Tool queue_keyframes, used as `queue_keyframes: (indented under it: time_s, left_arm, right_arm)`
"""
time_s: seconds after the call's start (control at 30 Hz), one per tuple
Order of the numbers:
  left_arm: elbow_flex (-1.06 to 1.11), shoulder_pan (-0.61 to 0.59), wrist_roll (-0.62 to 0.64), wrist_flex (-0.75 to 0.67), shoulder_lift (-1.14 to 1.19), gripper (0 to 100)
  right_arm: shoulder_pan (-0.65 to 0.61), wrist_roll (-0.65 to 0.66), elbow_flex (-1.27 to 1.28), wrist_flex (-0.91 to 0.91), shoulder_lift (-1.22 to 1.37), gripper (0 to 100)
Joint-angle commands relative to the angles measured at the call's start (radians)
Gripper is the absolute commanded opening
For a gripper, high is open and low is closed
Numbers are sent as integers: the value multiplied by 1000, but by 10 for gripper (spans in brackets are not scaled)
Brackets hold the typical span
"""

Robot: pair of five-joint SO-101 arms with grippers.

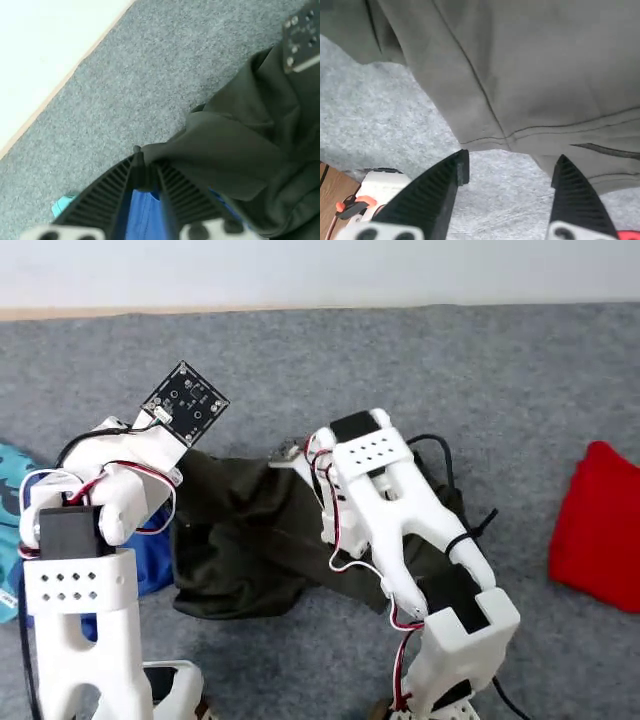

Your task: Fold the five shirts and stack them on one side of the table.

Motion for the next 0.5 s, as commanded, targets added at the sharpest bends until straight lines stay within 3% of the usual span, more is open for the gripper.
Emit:
queue_keyframes:
  time_s: [0.0, 0.47]
  left_arm:
    - [-5, 3, -8, -21, -8, 6]
    - [-5, 3, -8, -21, -8, 6]
  right_arm:
    - [-10, 9, 51, -68, -4, 270]
    - [-10, 57, 141, -214, 119, 269]
